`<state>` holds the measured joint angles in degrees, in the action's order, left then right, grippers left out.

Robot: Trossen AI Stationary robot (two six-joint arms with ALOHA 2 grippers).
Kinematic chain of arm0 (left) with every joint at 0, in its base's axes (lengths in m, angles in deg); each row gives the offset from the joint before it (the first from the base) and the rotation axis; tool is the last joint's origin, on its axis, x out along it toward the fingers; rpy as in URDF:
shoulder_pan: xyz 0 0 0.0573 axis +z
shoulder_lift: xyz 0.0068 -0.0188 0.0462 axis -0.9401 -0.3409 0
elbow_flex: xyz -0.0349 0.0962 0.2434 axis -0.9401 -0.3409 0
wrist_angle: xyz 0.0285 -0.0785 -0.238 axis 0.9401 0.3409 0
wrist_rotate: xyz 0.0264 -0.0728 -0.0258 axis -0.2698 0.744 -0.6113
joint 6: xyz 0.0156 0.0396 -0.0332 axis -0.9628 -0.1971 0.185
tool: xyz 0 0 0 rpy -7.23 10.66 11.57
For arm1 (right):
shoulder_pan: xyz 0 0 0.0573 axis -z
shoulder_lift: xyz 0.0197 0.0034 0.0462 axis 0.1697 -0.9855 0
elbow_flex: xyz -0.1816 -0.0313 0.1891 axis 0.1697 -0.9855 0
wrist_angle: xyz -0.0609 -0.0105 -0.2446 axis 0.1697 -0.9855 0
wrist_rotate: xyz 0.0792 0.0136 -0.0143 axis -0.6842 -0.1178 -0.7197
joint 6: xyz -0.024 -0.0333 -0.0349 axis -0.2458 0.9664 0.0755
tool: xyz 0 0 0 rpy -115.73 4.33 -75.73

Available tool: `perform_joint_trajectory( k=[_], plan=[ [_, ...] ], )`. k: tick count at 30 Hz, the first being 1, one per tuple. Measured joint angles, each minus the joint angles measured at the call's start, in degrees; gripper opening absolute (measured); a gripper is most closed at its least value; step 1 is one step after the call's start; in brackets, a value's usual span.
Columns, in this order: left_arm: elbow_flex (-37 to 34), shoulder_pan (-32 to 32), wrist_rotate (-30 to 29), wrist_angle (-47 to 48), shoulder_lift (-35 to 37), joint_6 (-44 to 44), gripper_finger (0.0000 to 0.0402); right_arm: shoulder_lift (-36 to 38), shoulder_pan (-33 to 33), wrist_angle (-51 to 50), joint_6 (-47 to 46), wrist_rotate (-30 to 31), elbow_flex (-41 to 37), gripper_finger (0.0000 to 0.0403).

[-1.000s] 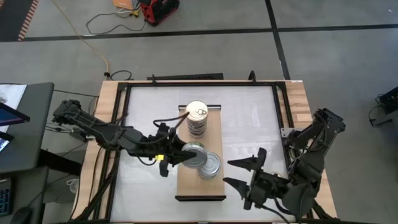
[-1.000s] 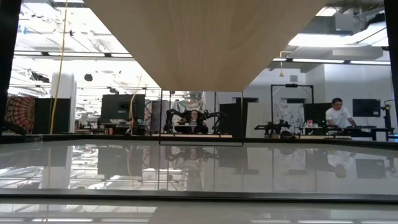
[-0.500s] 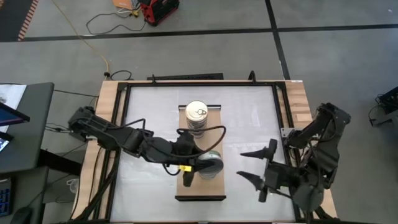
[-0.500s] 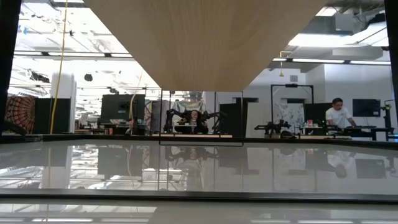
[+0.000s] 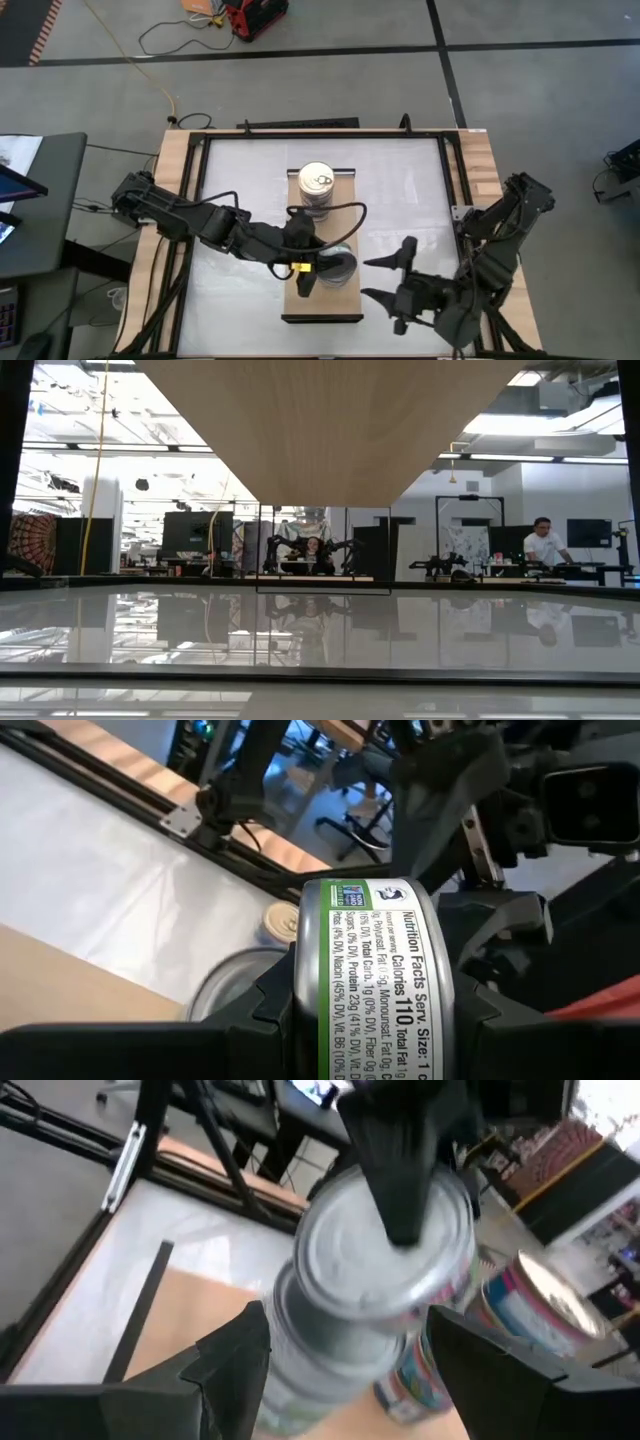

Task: Stack canned seafood by type on shelf
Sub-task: Stack the green tuna can on top of the stacked green tuna cans on the shelf

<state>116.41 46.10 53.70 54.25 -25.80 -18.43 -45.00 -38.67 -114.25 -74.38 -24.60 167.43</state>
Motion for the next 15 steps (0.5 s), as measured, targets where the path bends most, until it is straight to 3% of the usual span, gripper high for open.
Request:
perform_joint_trajectory(
  k=[5, 7, 15],
  plan=[
    [-0.02, 0.07, 1.83, 0.55, 0.01, 1.47, 0.0130, -0.44, 1.50, 7.90, 7.21, -2.30, 0.04, 0.0301],
    [0.00, 0.04, 1.52, 0.88, -0.34, 2.02, 0.0131, -0.32, 3.53, 9.04, 5.97, -5.37, 0.07, 0.0301],
    [0.09, 0.15, 1.57, 1.27, -0.84, 3.05, 0.0146, 0.06, 7.73, 9.87, 0.55, -8.20, 0.09, 0.0301]
  ],
)
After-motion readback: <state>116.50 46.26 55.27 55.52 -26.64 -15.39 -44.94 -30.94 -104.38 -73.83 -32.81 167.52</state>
